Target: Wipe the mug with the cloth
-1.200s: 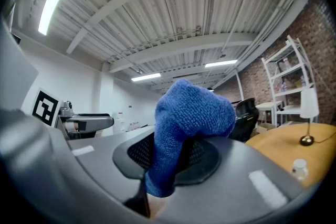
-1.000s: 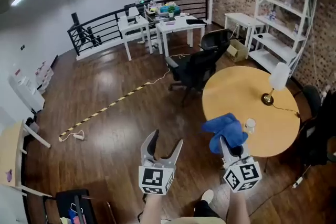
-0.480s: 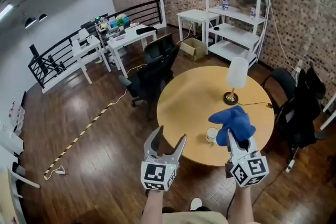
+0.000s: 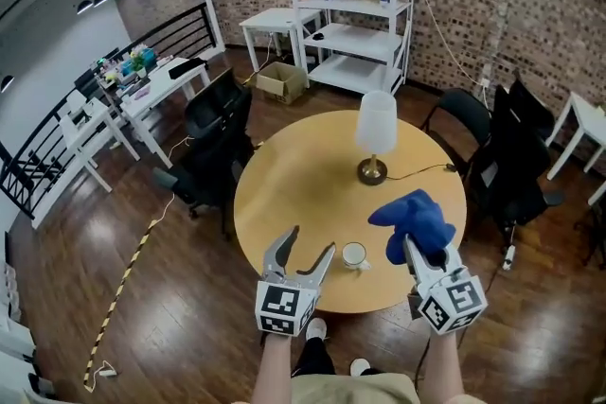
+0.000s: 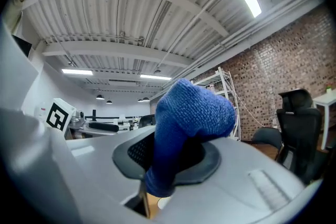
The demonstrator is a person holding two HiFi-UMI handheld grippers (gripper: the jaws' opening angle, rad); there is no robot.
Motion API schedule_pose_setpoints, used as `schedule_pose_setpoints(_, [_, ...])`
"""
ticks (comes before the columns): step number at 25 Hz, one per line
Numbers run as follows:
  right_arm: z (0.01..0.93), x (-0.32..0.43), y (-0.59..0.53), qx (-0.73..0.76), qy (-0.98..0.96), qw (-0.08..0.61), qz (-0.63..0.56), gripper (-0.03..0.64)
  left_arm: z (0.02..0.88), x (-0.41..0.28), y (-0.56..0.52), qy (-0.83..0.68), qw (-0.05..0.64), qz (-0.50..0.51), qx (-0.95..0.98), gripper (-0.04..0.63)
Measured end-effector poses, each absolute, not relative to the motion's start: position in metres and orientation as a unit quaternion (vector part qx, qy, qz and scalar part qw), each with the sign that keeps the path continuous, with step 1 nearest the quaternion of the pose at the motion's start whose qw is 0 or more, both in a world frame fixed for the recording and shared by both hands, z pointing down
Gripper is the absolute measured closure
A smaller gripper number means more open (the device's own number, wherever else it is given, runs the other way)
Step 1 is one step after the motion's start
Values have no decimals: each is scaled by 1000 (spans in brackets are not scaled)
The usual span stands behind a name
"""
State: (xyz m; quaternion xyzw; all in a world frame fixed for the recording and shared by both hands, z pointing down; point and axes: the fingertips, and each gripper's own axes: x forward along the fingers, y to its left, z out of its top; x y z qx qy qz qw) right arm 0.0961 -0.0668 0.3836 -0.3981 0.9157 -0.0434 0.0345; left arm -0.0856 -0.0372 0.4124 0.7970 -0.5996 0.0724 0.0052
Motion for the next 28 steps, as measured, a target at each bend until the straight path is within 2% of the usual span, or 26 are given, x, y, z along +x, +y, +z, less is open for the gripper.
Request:
schedule_pose_setpoints(4, [387,81,-98,-430,902,26,-41,534,454,-88,-87,-527,35,114,842,287])
schedule_pose_setpoints(7, [398,68,-113,-447,894,10,-32,534,497,-83,-113,-461,83,138,873,287])
schedule_pose_setpoints(13, [491,70,-131,-474,869,-118,-72,534,605,-76,-130,-383,267,155,871,272])
schedule_pose_setpoints(22, [593,76,-160,-400,878,-233,-124,532,716,-42,-123,-363,523,140,758,286])
schedule_pose_setpoints(28, [643,63,-199,-289,895,-287,-184,532,749,-29,-120,-435,575,104,685,296])
